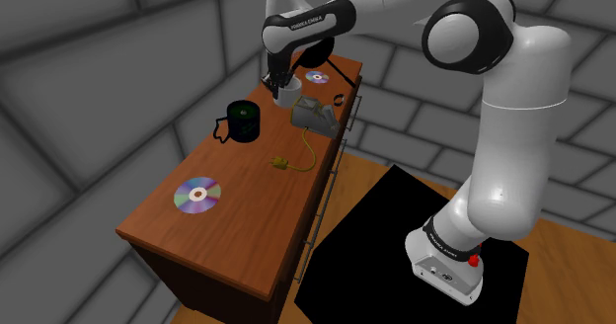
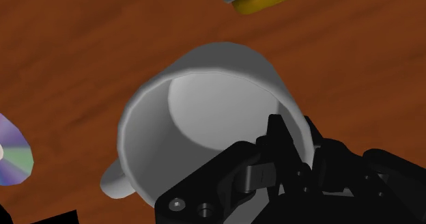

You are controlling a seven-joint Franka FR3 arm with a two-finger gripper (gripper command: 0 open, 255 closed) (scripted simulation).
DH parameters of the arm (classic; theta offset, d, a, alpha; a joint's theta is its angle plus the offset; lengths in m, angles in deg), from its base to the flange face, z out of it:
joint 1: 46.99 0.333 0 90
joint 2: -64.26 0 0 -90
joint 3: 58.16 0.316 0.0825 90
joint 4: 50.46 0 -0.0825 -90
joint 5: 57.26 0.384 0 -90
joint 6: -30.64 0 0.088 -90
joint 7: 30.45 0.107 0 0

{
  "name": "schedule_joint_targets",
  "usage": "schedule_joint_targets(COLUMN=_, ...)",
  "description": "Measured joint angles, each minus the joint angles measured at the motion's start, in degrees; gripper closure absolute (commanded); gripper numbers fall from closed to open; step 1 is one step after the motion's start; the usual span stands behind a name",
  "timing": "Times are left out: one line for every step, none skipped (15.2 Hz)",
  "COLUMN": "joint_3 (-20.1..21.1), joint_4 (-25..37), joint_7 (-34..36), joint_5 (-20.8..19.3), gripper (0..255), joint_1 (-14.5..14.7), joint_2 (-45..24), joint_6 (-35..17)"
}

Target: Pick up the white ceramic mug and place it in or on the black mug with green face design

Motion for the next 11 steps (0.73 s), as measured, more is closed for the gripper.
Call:
schedule_joint_targets(joint_3=0.0, joint_4=0.41, joint_7=-0.07, joint_5=0.02, gripper=255, joint_1=-0.03, joint_2=0.2, joint_6=0.6)
schedule_joint_targets(joint_3=0.0, joint_4=0.6, joint_7=-0.07, joint_5=0.02, gripper=255, joint_1=-0.01, joint_2=0.53, joint_6=1.12)
schedule_joint_targets(joint_3=-0.01, joint_4=1.17, joint_7=-0.14, joint_5=0.03, gripper=255, joint_1=-0.04, joint_2=0.75, joint_6=1.91)
schedule_joint_targets(joint_3=-0.02, joint_4=1.43, joint_7=-0.22, joint_5=0.05, gripper=255, joint_1=-0.07, joint_2=1.16, joint_6=2.57)
schedule_joint_targets(joint_3=-0.02, joint_4=1.36, joint_7=-0.27, joint_5=0.05, gripper=255, joint_1=-0.09, joint_2=1.66, joint_6=3.0)
schedule_joint_targets(joint_3=-0.02, joint_4=2.27, joint_7=-0.29, joint_5=0.07, gripper=255, joint_1=-0.08, joint_2=1.52, joint_6=3.76)
schedule_joint_targets(joint_3=-0.02, joint_4=2.31, joint_7=-0.32, joint_5=0.08, gripper=255, joint_1=-0.08, joint_2=2.07, joint_6=4.37)
schedule_joint_targets(joint_3=0.0, joint_4=2.95, joint_7=-0.26, joint_5=0.08, gripper=255, joint_1=-0.02, joint_2=2.15, joint_6=5.07)
schedule_joint_targets(joint_3=0.03, joint_4=3.5, joint_7=-0.22, joint_5=0.07, gripper=255, joint_1=0.05, joint_2=2.46, joint_6=5.94)
schedule_joint_targets(joint_3=0.03, joint_4=3.65, joint_7=-0.23, joint_5=0.07, gripper=255, joint_1=0.07, joint_2=2.83, joint_6=6.46)
schedule_joint_targets(joint_3=0.03, joint_4=4.12, joint_7=-0.26, joint_5=0.08, gripper=255, joint_1=0.06, joint_2=3.03, joint_6=7.13)
